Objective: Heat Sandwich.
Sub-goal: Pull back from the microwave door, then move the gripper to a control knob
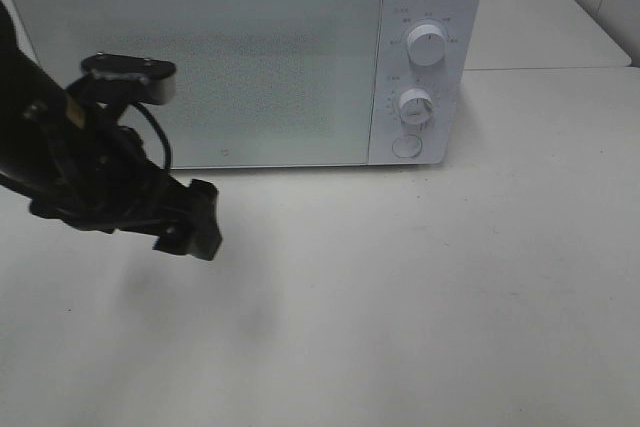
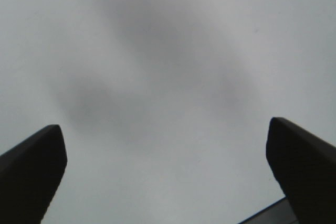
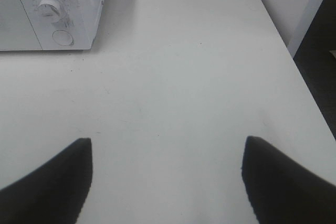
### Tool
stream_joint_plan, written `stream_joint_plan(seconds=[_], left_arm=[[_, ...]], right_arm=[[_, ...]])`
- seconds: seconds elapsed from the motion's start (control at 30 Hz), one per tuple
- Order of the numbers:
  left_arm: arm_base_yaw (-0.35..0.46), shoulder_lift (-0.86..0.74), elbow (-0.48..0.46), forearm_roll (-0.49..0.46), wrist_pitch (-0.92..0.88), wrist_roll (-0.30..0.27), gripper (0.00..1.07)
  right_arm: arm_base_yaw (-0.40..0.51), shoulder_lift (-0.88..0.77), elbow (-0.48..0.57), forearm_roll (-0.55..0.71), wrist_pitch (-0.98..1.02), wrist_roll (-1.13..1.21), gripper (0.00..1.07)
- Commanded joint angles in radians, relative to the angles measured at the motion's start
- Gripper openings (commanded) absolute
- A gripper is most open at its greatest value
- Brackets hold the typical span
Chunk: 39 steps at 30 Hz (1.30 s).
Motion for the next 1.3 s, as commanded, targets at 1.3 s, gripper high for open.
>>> stream_joint_plan(seconds=[1.3], left_arm=[[0.593,-0.765,0.224,0.092,0.532,0.039,0.98]], right_arm=[[-0.006,-0.028,0.001,-0.003,-0.007,0.003,0.76]])
